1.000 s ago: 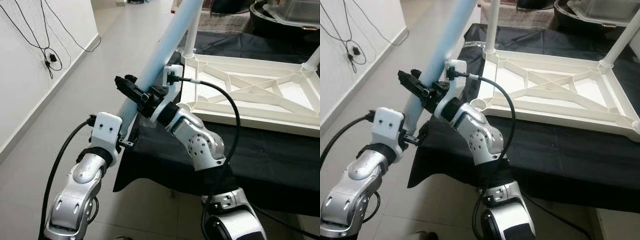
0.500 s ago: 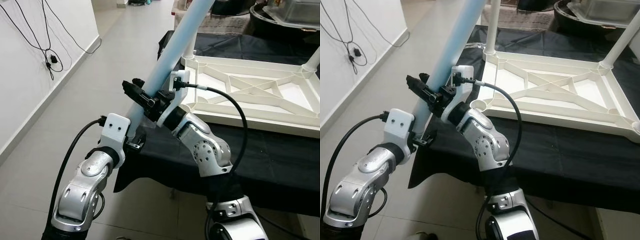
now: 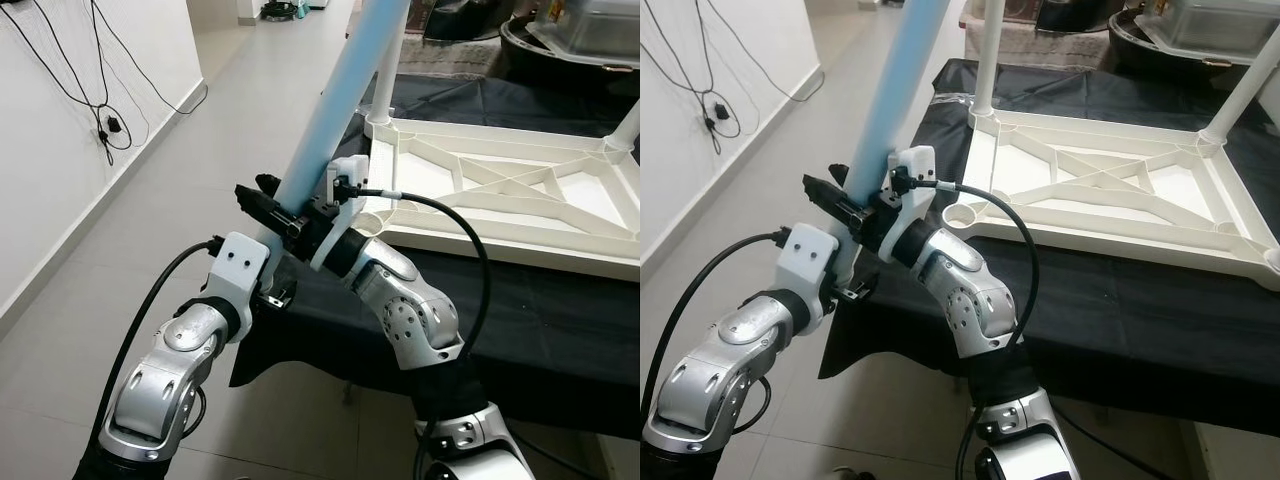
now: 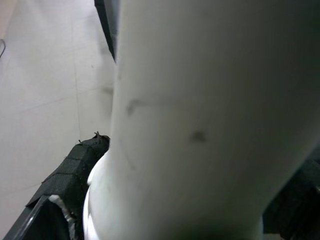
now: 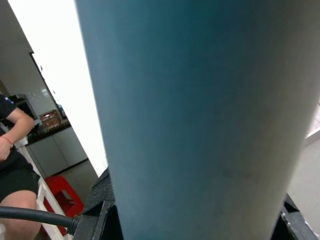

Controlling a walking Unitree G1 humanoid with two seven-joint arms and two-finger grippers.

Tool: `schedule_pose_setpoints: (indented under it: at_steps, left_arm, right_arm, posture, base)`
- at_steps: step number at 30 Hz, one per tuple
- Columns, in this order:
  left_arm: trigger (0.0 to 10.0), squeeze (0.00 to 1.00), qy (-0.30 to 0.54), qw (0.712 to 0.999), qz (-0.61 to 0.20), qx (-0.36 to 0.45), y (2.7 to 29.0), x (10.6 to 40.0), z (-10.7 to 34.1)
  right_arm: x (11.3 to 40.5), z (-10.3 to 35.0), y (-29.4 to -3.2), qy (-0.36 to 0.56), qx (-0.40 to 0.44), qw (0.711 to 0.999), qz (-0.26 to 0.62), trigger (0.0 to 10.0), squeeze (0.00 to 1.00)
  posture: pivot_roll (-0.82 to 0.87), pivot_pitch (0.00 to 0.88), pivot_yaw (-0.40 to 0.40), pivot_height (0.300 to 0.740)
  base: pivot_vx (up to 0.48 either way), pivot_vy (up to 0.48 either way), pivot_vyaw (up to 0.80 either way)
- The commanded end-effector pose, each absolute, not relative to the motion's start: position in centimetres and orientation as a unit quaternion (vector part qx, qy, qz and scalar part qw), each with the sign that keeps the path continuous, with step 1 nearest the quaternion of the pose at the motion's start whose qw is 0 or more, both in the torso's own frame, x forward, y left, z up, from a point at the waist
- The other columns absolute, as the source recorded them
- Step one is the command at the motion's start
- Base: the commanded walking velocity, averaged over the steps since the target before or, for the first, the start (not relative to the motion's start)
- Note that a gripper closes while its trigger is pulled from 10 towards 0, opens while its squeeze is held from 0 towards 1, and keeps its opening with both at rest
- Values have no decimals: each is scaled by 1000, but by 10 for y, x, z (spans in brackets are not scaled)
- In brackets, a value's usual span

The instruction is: Building children table

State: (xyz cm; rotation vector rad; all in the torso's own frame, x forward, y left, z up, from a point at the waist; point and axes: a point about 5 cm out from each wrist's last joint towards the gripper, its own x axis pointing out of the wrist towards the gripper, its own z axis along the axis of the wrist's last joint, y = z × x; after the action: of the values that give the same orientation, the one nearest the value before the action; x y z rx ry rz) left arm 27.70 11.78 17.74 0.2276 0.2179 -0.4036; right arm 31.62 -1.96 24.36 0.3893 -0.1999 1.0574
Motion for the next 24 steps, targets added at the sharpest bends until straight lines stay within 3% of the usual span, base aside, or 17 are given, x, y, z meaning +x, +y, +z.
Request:
schedule_pose_setpoints:
  at_steps: [1,4,5,20,21,24]
  left_arm:
    - [10000,0,116,954,-245,124,105,271,171]
    - [10000,0,118,950,-244,155,108,271,167]
    - [0,0,110,951,-240,161,109,272,167]
    - [0,0,64,958,-207,186,117,275,165]
    - [0,0,62,960,-203,182,120,274,165]
    - [0,0,59,963,-200,169,124,272,165]
  right_arm:
    - [302,248,1,-101,178,806,556,10000,0]
    - [302,247,1,-101,178,805,557,10000,0]
    - [302,247,1,-99,179,804,558,10000,0]
    - [306,246,0,-92,190,809,549,10000,0]
    - [310,245,-2,-90,194,814,540,10000,1000]
    - [314,245,-5,-91,192,817,537,10000,1000]
  posture:
    - [122,95,-12,740]
    - [122,95,-12,740]
    - [124,90,-13,740]
    - [123,95,-12,740]
    - [124,94,-12,740]
    - [124,94,-12,740]
  base:
    - [0,0,0]
    - [0,0,0]
    - [0,0,0]
    - [0,0,0]
    - [0,0,0]
    - [0,0,0]
